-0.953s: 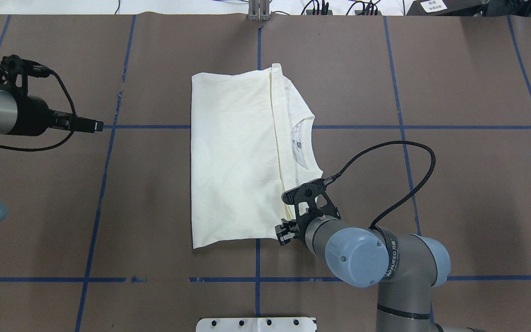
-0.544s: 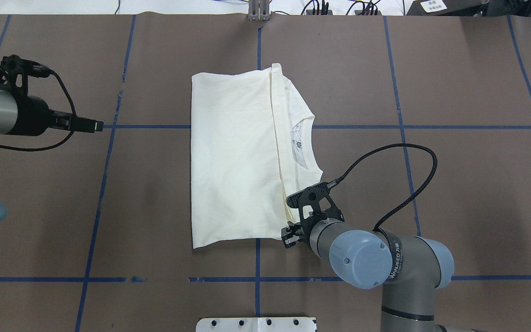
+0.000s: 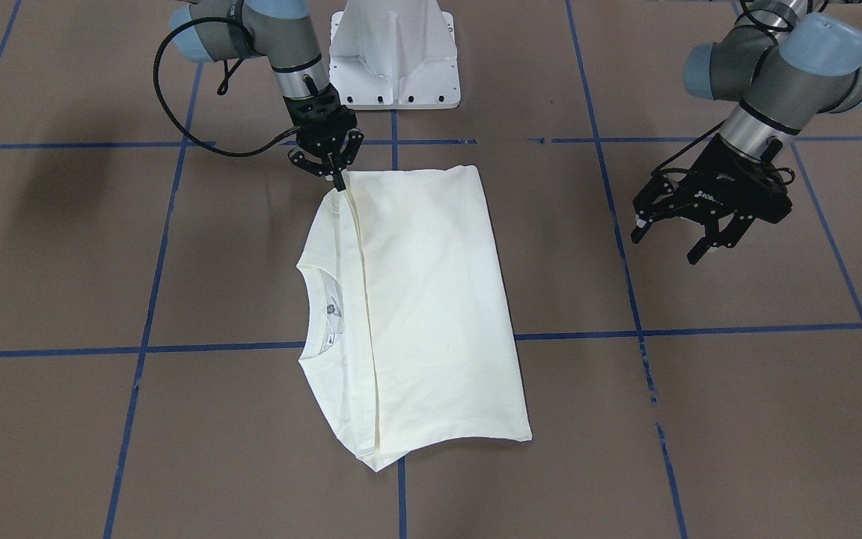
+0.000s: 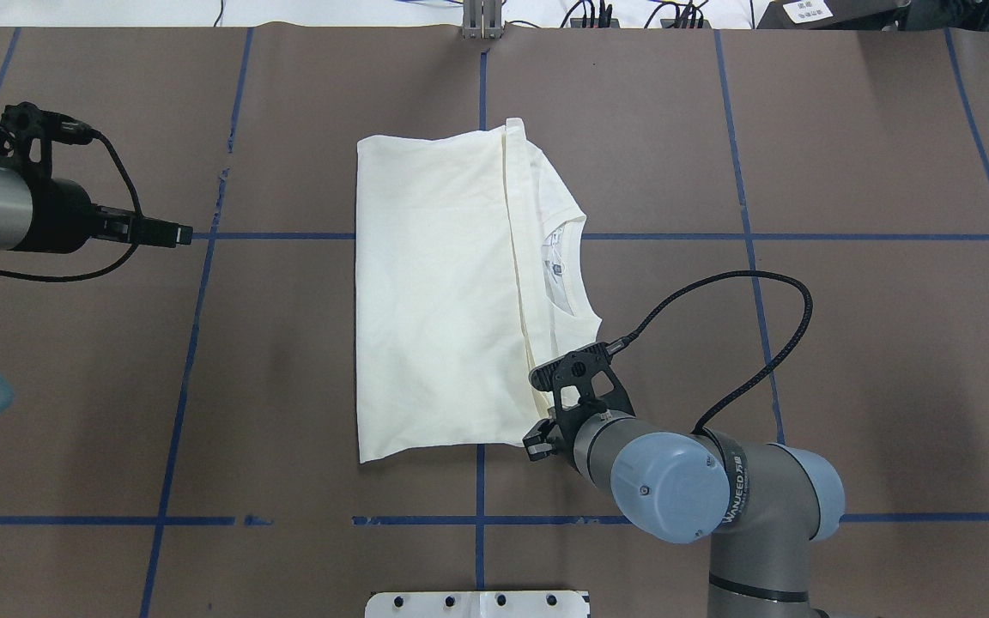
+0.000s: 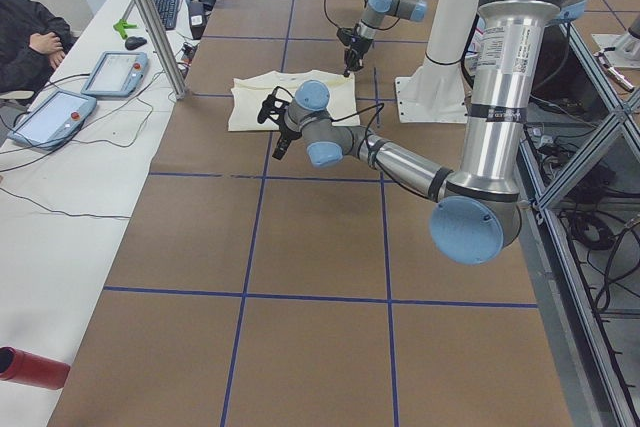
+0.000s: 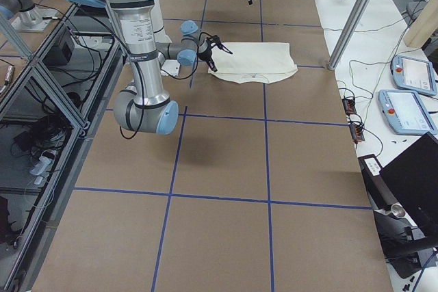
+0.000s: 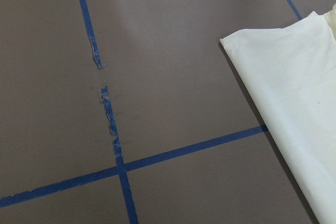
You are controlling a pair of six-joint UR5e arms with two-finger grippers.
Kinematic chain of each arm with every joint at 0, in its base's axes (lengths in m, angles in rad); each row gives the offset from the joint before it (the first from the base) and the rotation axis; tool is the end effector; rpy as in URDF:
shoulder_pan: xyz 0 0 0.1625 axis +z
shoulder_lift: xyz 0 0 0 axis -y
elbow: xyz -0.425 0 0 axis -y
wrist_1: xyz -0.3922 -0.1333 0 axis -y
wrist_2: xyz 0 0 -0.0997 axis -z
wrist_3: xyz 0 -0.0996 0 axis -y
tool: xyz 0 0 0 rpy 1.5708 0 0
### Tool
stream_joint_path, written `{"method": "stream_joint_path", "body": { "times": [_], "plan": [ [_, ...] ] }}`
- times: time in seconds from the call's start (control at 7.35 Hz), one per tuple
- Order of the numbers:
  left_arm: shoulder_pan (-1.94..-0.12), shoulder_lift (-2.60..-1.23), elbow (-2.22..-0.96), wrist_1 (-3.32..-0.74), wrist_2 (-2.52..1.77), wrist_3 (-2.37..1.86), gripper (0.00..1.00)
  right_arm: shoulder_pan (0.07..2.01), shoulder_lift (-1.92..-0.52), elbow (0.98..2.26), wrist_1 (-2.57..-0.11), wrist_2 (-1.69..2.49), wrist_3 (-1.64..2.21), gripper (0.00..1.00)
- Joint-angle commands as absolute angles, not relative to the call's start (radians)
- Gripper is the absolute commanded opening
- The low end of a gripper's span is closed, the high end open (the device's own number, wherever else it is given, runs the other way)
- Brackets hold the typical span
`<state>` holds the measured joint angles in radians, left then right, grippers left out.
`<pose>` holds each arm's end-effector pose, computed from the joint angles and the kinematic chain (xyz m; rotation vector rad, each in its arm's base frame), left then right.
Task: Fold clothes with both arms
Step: 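Open the right gripper and raise it off the shirt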
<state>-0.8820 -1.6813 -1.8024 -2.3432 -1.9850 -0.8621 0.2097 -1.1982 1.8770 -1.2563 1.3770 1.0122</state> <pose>0.2726 -0.4778 0.4040 0.5236 1.0305 0.0772 -0.5515 -0.2733 0.2819 0.5367 -0.8530 -0.2227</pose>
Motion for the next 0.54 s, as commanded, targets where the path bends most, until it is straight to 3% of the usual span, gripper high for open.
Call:
{"method": "stream_joint_path", "body": {
  "times": [0.0,0.41],
  "plan": [
    [-0.882,-1.681,-1.802,-2.342,-1.985,-0.862,1.00,0.212,-1.203,1.879,-1.256,1.371,1.031,0.00],
    [-0.882,-1.681,-1.802,-2.344,-1.986,-0.862,1.00,0.215,-1.285,1.916,-1.255,1.368,1.204,0.00]
  ]
}}
